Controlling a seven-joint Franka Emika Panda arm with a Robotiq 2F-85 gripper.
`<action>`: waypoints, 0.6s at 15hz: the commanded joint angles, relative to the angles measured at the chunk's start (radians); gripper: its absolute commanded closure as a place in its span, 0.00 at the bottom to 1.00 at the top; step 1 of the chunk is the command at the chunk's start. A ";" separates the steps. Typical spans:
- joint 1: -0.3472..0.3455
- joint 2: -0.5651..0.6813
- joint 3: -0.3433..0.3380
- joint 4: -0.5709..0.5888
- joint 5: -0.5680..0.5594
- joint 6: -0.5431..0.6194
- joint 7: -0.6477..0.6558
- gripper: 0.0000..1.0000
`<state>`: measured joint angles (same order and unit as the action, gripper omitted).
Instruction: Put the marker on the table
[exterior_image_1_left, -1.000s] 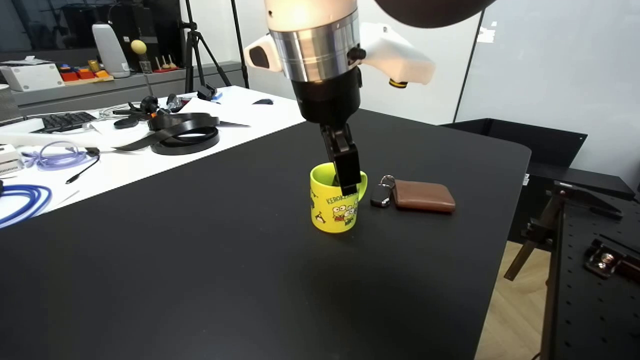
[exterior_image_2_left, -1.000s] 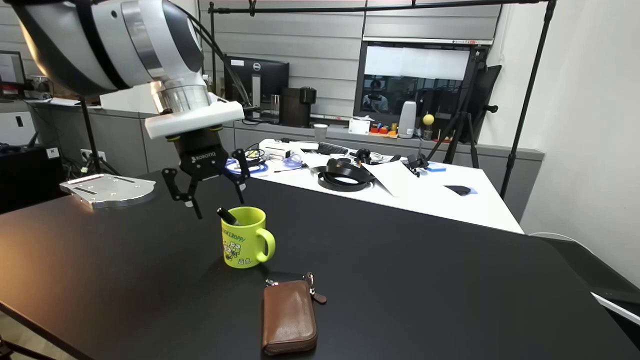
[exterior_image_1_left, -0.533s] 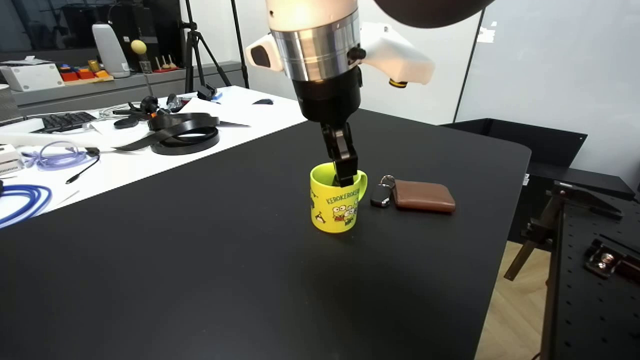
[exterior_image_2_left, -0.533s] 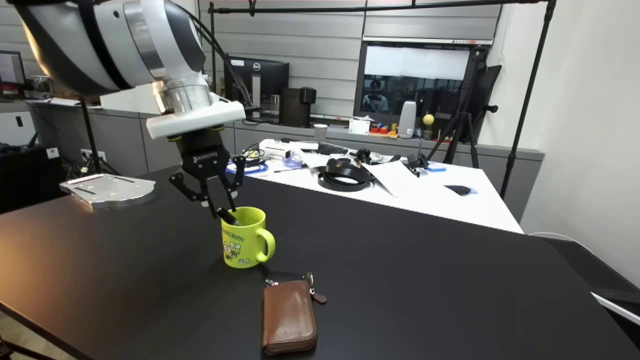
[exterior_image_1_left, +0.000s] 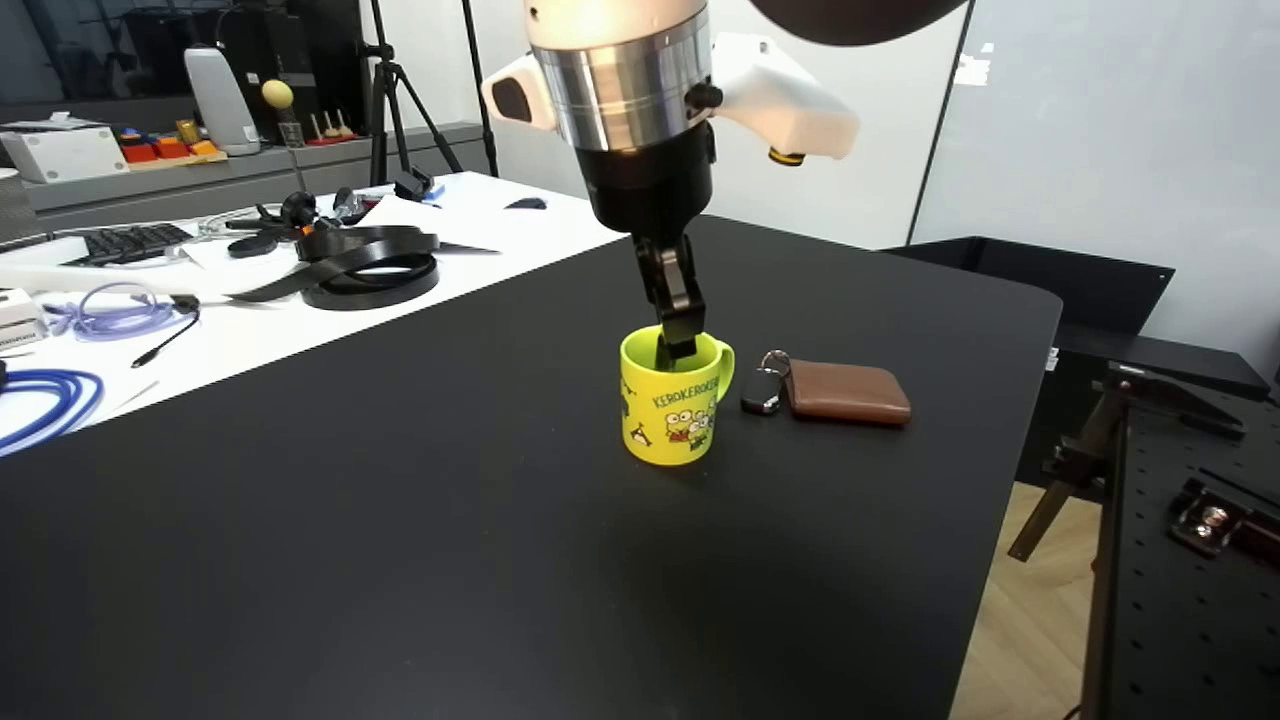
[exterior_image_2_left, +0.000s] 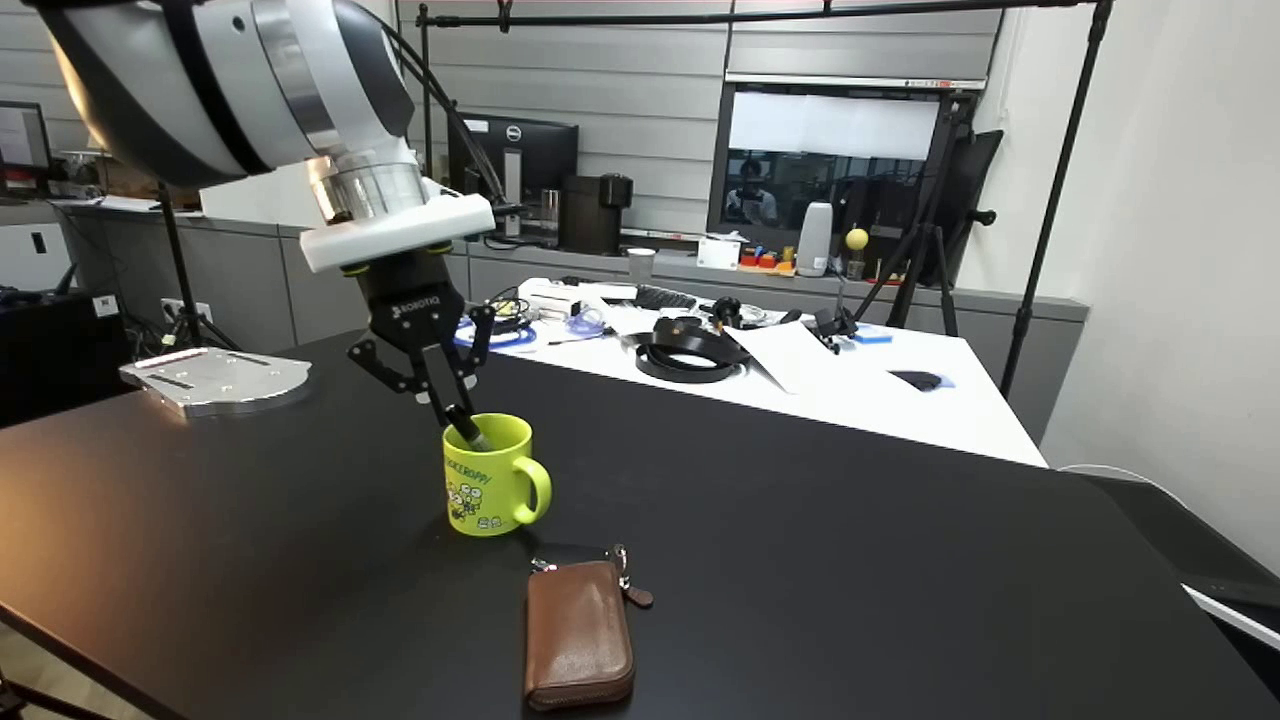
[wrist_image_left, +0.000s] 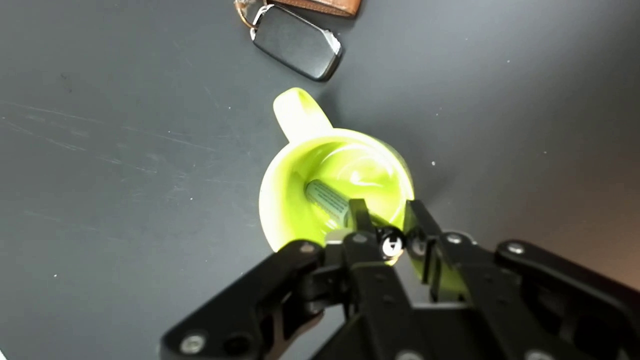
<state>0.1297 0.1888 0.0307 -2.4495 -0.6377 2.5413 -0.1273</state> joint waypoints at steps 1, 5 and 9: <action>0.007 -0.058 0.000 -0.010 -0.063 -0.021 0.065 0.94; 0.009 -0.128 0.033 -0.023 -0.033 -0.037 0.042 0.94; 0.021 -0.202 0.067 -0.024 -0.050 -0.067 0.061 0.94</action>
<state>0.1423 0.0625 0.0738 -2.4544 -0.6698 2.5098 -0.1069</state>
